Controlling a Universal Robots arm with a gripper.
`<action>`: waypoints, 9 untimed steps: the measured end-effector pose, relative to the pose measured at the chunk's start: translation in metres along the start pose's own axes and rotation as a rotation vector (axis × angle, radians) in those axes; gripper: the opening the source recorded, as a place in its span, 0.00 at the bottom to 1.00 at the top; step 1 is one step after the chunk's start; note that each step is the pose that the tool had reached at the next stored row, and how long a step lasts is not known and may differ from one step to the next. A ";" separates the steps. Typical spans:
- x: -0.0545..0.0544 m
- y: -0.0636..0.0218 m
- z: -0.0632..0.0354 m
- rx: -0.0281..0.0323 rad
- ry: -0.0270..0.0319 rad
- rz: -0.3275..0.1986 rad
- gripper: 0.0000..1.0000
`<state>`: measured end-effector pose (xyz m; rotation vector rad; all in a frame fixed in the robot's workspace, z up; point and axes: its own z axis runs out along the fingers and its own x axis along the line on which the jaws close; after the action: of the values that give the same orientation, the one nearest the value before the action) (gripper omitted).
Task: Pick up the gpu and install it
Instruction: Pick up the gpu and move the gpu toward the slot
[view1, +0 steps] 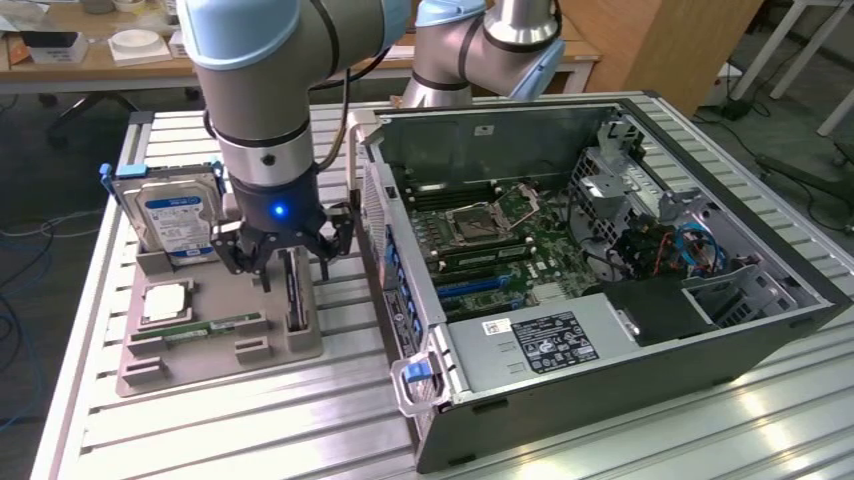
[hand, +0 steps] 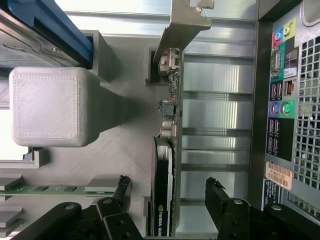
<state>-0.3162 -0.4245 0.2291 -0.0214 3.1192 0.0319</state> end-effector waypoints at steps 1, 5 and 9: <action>0.000 0.0006 0.0004 0.0000 0.0000 0.000 0.71; 0.000 0.0045 0.0015 -0.0001 -0.0001 0.000 0.71; 0.001 0.0055 0.0021 -0.0001 -0.0002 0.000 0.71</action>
<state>-0.3175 -0.4190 0.2271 -0.0221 3.1190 0.0321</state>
